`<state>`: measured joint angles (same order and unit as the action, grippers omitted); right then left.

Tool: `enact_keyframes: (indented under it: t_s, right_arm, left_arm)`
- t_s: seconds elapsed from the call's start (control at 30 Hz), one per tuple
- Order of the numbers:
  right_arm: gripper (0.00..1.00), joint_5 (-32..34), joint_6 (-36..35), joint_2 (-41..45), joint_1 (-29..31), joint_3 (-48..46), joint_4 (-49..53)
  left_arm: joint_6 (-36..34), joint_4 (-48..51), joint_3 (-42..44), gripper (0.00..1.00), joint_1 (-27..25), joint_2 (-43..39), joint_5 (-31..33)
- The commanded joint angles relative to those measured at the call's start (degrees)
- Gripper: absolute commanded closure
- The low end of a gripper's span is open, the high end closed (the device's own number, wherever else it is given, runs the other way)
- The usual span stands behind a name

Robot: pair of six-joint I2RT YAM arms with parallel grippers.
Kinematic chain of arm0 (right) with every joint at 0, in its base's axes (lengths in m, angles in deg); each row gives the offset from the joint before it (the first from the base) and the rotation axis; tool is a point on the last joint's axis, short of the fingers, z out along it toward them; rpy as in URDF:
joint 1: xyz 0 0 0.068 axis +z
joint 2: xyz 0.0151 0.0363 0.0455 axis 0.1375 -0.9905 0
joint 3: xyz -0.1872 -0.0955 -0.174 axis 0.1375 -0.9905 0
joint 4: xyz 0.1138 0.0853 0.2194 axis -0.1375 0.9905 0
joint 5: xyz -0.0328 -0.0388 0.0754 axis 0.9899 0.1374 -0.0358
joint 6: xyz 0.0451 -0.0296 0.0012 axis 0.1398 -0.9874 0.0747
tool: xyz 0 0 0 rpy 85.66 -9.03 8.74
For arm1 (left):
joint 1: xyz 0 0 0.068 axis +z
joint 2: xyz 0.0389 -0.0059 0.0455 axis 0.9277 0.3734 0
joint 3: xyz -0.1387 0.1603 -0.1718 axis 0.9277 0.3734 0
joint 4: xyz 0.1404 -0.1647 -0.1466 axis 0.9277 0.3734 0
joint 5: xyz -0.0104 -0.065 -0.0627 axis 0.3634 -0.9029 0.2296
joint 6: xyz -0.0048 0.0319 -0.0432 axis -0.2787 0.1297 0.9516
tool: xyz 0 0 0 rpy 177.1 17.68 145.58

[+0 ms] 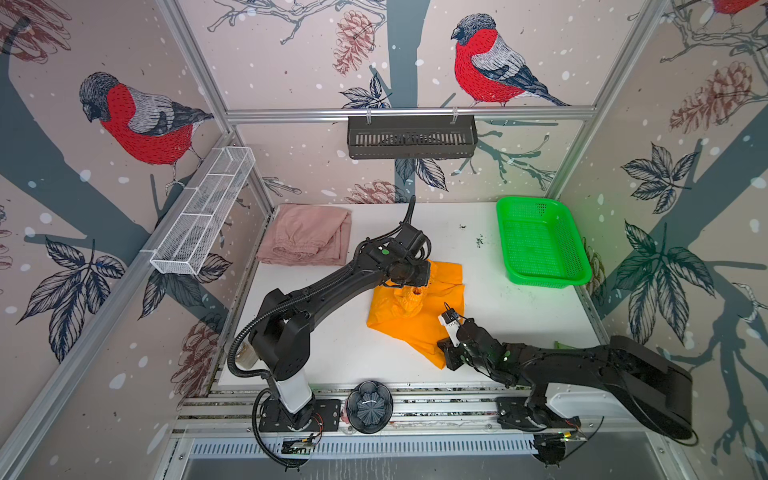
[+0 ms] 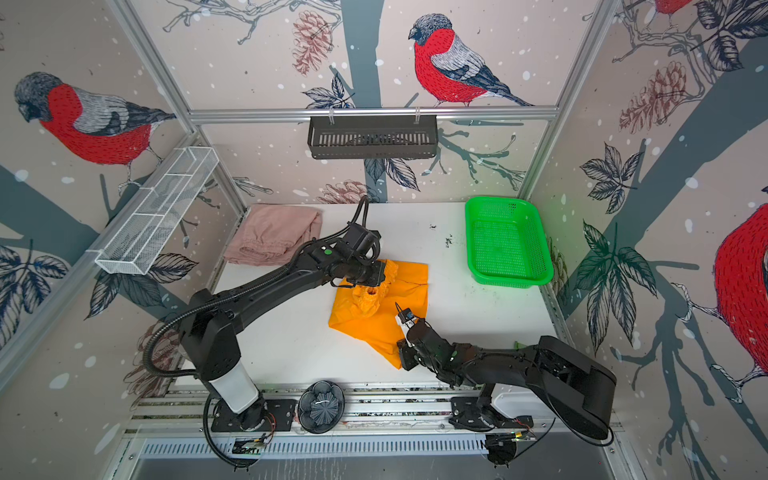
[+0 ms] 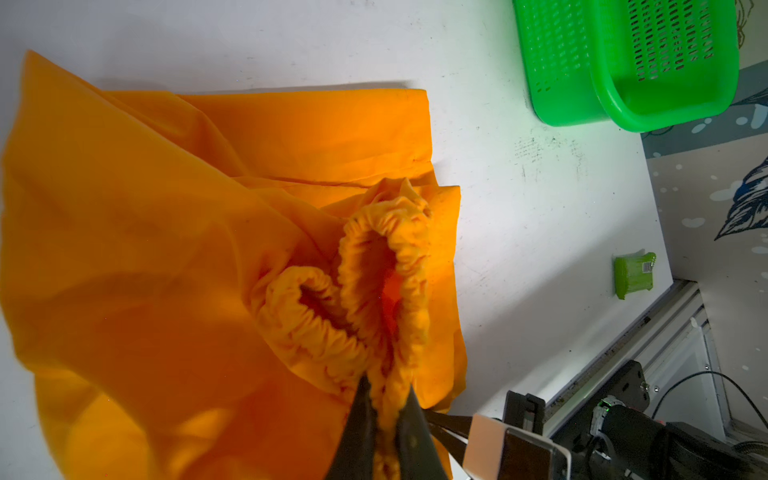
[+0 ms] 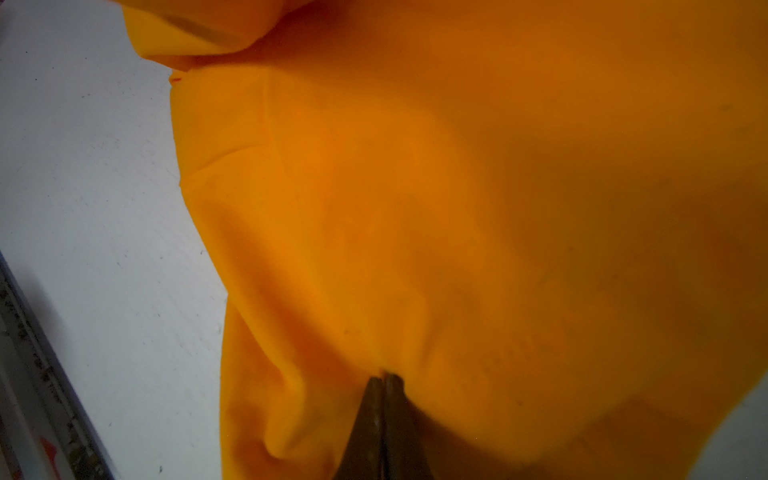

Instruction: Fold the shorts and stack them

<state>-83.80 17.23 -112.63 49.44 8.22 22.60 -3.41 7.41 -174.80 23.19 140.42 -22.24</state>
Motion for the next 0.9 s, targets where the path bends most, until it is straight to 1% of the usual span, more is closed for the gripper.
enact_keyframes:
  t_s: [0.0, 0.13, 0.17, 0.2, 0.23, 0.27, 0.3, 0.33, 0.37, 0.4, 0.5, 0.53, 0.63, 0.7, 0.77, 0.83, 0.87]
  right_arm:
    - [0.92, 1.2, 1.0, -0.1, 0.1, -0.4, -0.4]
    - [0.89, 0.4, 0.9, -2.4, 0.2, -0.5, -1.6]
    - [0.87, 0.0, 0.9, -2.7, 0.3, -0.7, -2.1]
    - [0.84, 0.0, 1.1, -2.9, 0.3, -0.7, -2.3]
    - [0.79, -0.1, 0.9, -3.0, 0.3, -0.6, -2.4]
    - [0.71, -0.2, 0.9, -2.6, 0.4, -0.4, -1.8]
    - [0.67, -0.1, 0.8, -1.9, 0.6, -0.2, -0.9]
    - [0.65, -0.1, 0.7, -0.7, 0.7, 0.0, 0.5]
    - [0.63, 0.0, 0.8, 2.4, 0.8, 0.1, 2.3]
    - [0.61, 0.3, 1.0, 5.1, 0.9, 0.2, 4.3]
    - [0.56, 0.9, 2.5, 16.6, 1.2, 1.0, 14.0]
    - [0.55, 1.6, 3.1, 21.8, 1.2, 1.8, 18.3]
    - [0.53, 4.1, 4.0, 35.0, 0.6, 4.2, 27.8]
    - [0.54, 6.6, 4.8, 40.8, -0.5, 6.7, 32.3]
    - [0.55, 6.6, 4.8, 44.0, -2.7, 8.9, 32.1]
    - [0.57, 8.6, 3.6, 41.5, -5.5, 12.7, 32.0]
    - [0.54, 8.3, 1.7, 38.2, -7.3, 14.9, 30.9]
  left_arm:
    - [1.4, -5.1, -0.4, 1.0, -1.7, 1.4, -2.3]
    - [1.9, -8.7, 1.6, 1.0, -3.5, 3.1, -3.0]
    - [2.0, -10.6, 2.5, 0.94, -3.8, 3.5, -4.0]
    - [2.0, -12.5, 3.7, 0.82, -4.0, 3.7, -4.9]
    - [2.3, -14.1, 4.7, 0.68, -4.2, 4.0, -5.6]
    - [2.3, -14.9, 5.4, 0.57, -4.4, 4.5, -6.1]
    - [2.1, -15.1, 5.6, 0.46, -4.6, 4.9, -6.3]
    - [1.7, -14.8, 5.4, 0.33, -4.8, 5.2, -6.3]
    - [1.3, -14.2, 5.1, 0.16, -5.0, 5.4, -6.4]
    - [0.8, -13.7, 4.4, 0.03, -5.1, 5.3, -6.3]
    - [-0.9, -10.7, 0.4, 0.02, -5.1, 3.9, -5.4]
    - [-1.4, -9.1, -1.4, 0.02, -5.1, 3.0, -4.6]
    - [-1.2, -3.9, -5.4, 0.02, -4.6, -1.2, 1.6]
    - [0.4, -1.3, -5.0, 0.02, -3.4, -4.9, 5.0]
    - [0.7, -1.8, -0.2, 0.02, -1.5, -9.4, 6.9]
    - [-0.6, -5.6, 7.0, 0.04, -0.2, -13.6, 7.4]
    - [-0.5, -8.3, 11.1, 0.06, 0.2, -15.7, 6.9]
